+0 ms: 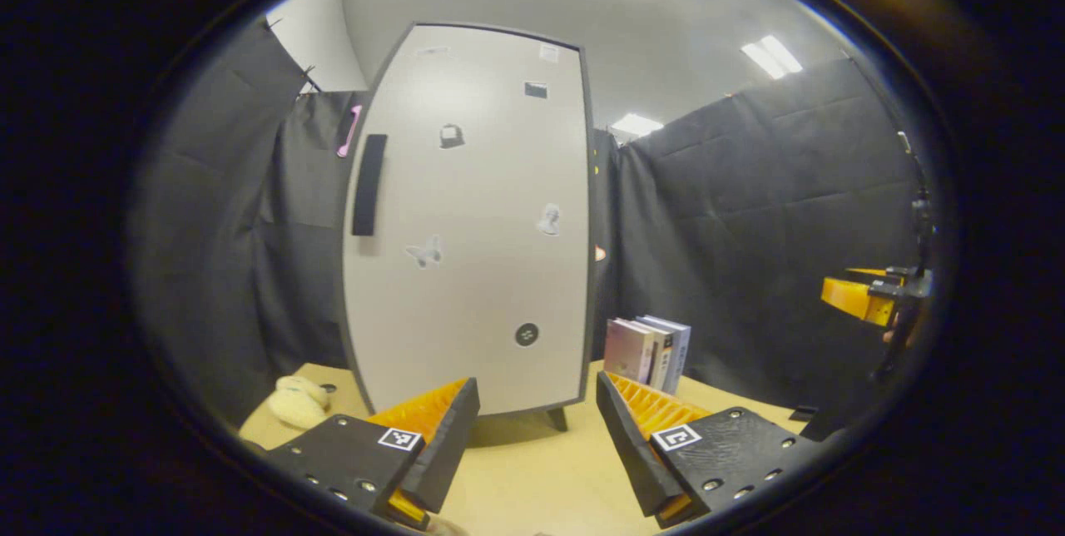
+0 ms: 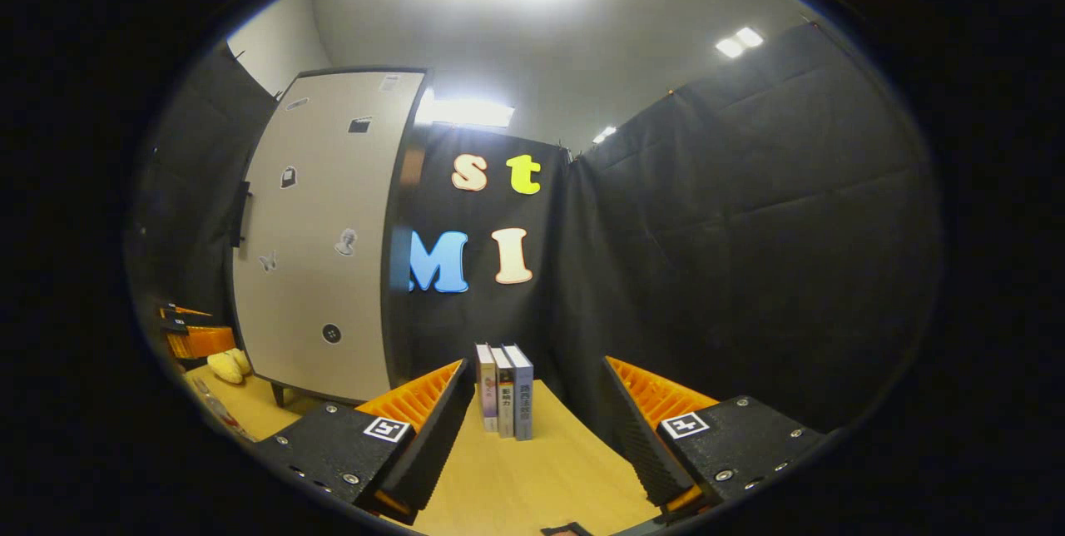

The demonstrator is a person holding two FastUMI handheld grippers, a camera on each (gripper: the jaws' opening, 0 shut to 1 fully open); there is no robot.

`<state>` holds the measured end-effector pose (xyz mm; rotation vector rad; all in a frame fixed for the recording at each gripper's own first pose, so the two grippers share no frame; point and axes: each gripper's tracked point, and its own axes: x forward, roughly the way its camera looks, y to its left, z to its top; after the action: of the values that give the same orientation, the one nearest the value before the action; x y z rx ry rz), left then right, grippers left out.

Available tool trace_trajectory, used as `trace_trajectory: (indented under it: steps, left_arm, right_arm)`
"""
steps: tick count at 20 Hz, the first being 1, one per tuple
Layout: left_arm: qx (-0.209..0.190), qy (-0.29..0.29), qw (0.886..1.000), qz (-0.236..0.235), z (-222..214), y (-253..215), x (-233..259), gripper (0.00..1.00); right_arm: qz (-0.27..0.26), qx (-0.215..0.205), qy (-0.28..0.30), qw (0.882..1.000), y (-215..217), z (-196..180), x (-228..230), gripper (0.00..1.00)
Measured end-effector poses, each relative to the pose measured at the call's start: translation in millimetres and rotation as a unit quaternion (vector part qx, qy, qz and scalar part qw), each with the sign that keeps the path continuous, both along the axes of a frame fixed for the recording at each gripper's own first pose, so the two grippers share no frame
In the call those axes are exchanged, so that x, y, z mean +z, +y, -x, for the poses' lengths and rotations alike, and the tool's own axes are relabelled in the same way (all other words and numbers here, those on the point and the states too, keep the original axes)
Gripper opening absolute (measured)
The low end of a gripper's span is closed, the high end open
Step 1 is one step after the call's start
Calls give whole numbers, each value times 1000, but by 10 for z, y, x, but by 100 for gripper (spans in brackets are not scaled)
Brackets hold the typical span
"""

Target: Open the cabinet door with the right hand, grasp the bottle in the cabinet with the left hand and place it on the coaster, then close the cabinet door with the right hand.

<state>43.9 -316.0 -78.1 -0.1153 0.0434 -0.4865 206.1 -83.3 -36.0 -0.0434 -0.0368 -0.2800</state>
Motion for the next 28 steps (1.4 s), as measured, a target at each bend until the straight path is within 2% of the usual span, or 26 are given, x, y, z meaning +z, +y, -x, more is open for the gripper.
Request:
trace_trajectory:
  steps: [1,2,3,5,7,8,11,12,13,16,19,20,21,23,24,25,28]
  left_arm:
    - [4,-5,1000,13,-1,-336,-17,89]
    - [19,-10,1000,22,-9,-672,-56,84]
    - [38,-12,999,28,-30,-986,-127,88]
    - [59,-11,997,45,-109,-1712,-327,84]
    - [75,-7,996,53,-209,-2350,-633,88]
    - [87,-3,995,53,-305,-2605,-828,84]
    - [125,14,991,52,-559,-3223,-1425,85]
    - [129,22,990,51,-624,-3392,-1642,88]
    - [135,33,989,45,-650,-3514,-1848,85]
    - [155,65,985,25,-734,-3705,-2388,85]
    - [179,83,980,-13,-641,-3673,-2677,88]
    - [181,83,979,-33,-578,-3660,-2742,85]
    - [187,63,979,-42,-542,-3639,-2654,88]
    - [177,82,979,-65,-447,-3709,-2757,88]
    - [175,67,979,-75,-381,-3725,-2684,82]
    - [175,62,979,-88,-344,-3729,-2674,85]
    - [184,42,979,-81,-32,-3657,-2569,89]
  right_arm:
    - [4,15,-9,1000,-218,-81,-85,94]
    - [9,37,-17,999,-409,-191,-178,94]
    - [15,60,-22,998,-606,-319,-301,94]
    - [23,99,-22,995,-977,-641,-618,94]
    - [16,123,-16,992,-1299,-971,-982,93]
    - [8,132,-15,991,-1414,-1135,-1156,94]
    - [-32,141,-21,989,-1655,-1601,-1674,94]
    - [-45,142,-22,989,-1695,-1692,-1824,94]
    - [-53,142,-21,988,-1718,-1785,-1953,94]
    - [-53,150,-1,987,-1709,-2011,-2326,94]
    - [-52,157,14,986,-1728,-2018,-2511,94]
    - [-53,160,21,985,-1732,-1991,-2580,94]
    - [-53,164,30,985,-1741,-1958,-2652,94]
    - [-52,160,36,985,-1802,-1988,-2761,94]
    - [-61,167,51,983,-1757,-1866,-2837,93]
    - [-60,165,81,981,-1751,-1848,-2952,94]
    - [-52,153,76,984,-1810,-1604,-2899,95]
